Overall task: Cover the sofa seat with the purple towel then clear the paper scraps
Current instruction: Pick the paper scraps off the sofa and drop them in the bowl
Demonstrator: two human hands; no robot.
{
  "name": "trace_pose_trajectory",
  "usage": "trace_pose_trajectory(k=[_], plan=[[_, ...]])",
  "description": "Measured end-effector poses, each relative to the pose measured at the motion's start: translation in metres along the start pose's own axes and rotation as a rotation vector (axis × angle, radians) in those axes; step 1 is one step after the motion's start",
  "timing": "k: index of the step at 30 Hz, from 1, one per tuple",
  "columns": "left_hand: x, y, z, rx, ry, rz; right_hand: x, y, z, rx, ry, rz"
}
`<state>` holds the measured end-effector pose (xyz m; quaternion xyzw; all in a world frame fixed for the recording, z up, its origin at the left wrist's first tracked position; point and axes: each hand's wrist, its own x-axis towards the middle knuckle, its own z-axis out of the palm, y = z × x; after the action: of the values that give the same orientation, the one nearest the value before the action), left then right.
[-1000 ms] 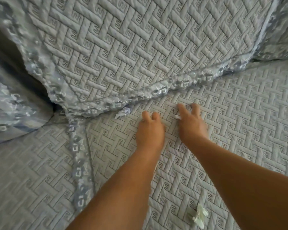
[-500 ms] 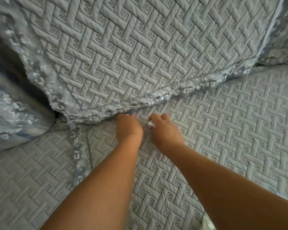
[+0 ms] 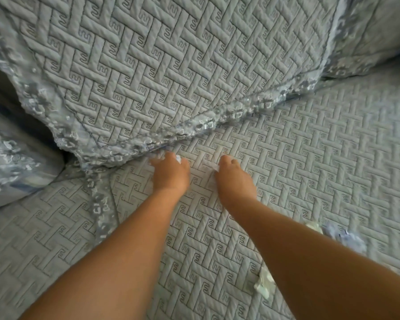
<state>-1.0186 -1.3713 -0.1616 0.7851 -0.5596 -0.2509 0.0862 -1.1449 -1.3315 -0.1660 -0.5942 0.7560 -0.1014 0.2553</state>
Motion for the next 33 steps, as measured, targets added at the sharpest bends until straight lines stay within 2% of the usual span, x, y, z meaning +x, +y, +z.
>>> trace_pose_trajectory(k=[4,8,16,19,24,26,33], plan=[[-0.033,0.022,0.005,-0.115,0.025,0.144,-0.017,0.014,-0.016,0.119,-0.022,0.017],[-0.072,0.047,0.011,-0.198,0.008,0.208,-0.036,0.032,-0.040,0.166,0.040,0.043],[-0.144,0.052,0.030,-0.067,-0.088,0.313,-0.092,0.099,-0.080,0.066,0.132,0.073],[-0.154,0.052,0.034,-0.020,-0.068,0.277,-0.107,0.118,-0.082,0.073,0.084,0.128],[-0.147,0.040,0.026,-0.098,0.043,0.044,-0.119,0.125,-0.077,0.051,0.071,0.114],[-0.141,0.033,0.021,-0.103,0.046,0.017,-0.119,0.125,-0.073,0.037,0.077,0.108],[-0.128,0.041,0.046,0.025,-0.005,0.278,-0.117,0.122,-0.055,-0.032,-0.052,0.181]])
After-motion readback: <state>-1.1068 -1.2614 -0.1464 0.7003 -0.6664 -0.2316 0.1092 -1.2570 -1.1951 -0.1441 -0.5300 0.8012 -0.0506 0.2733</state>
